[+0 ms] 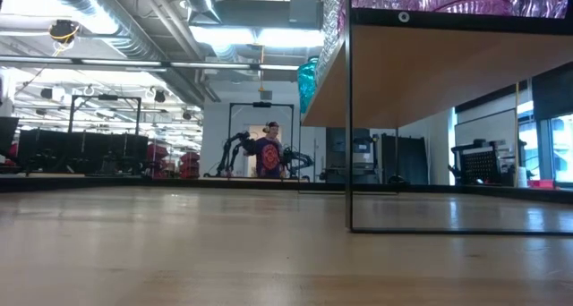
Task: Sort vases onto shelf
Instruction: Put the transparent vase on the shelf aligned with the other transparent vase
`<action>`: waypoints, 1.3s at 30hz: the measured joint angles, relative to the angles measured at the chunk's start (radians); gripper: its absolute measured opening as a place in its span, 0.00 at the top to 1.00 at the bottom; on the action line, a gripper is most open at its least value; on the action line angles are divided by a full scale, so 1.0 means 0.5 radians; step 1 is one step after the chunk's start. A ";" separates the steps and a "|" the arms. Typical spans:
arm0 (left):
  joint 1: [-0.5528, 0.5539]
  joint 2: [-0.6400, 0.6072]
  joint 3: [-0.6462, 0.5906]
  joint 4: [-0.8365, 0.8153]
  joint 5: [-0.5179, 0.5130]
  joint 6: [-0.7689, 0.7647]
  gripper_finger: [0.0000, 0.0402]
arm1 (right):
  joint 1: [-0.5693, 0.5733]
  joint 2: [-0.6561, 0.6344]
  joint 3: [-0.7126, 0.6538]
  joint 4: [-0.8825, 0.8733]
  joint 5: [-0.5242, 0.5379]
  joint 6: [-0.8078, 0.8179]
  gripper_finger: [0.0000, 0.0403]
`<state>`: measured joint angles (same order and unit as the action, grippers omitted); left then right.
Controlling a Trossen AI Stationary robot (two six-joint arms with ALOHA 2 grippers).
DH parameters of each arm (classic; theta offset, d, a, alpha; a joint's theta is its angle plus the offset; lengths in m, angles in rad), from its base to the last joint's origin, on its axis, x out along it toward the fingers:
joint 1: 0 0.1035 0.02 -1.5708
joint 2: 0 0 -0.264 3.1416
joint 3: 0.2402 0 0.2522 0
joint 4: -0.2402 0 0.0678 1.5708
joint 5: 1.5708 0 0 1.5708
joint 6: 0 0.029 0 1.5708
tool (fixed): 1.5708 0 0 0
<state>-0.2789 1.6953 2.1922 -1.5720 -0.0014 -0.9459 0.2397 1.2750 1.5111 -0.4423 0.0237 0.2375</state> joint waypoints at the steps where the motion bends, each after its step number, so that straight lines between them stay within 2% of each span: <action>1: 0.038 0.035 0.060 0.001 0.009 0.080 0.97 | -0.031 0.067 0.093 -0.057 -0.025 -0.007 0.17; 7: 0.194 0.171 0.316 0.000 -0.013 0.384 0.97 | -0.199 0.422 0.540 -0.295 -0.253 0.003 0.04; 11: 0.215 0.162 0.327 -0.007 -0.036 0.442 0.98 | -0.268 0.604 0.729 -0.363 -0.426 0.000 0.01; 14: 0.205 0.150 0.327 -0.001 -0.058 0.462 0.98 | -0.290 0.714 0.802 -0.382 -0.538 -0.004 0.02; 20: 0.182 0.141 0.327 -0.001 -0.090 0.467 0.98 | -0.285 0.872 0.857 -0.368 -0.625 -0.015 0.05; 34: 0.162 0.141 0.327 0.002 -0.092 0.480 0.98 | -0.285 1.089 0.856 -0.162 -0.627 0.047 0.06; 36: 0.162 0.141 0.327 0.002 -0.092 0.480 0.98 | -0.285 1.110 0.856 -0.167 -0.626 0.089 0.09; 39: 0.161 0.141 0.327 0.002 -0.091 0.480 0.98 | -0.285 1.125 0.855 -0.175 -0.611 0.137 0.23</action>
<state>-0.1982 1.7657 2.3558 -1.5711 -0.0471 -0.7059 0.0975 1.8374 1.9388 -0.5300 -0.2817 0.3061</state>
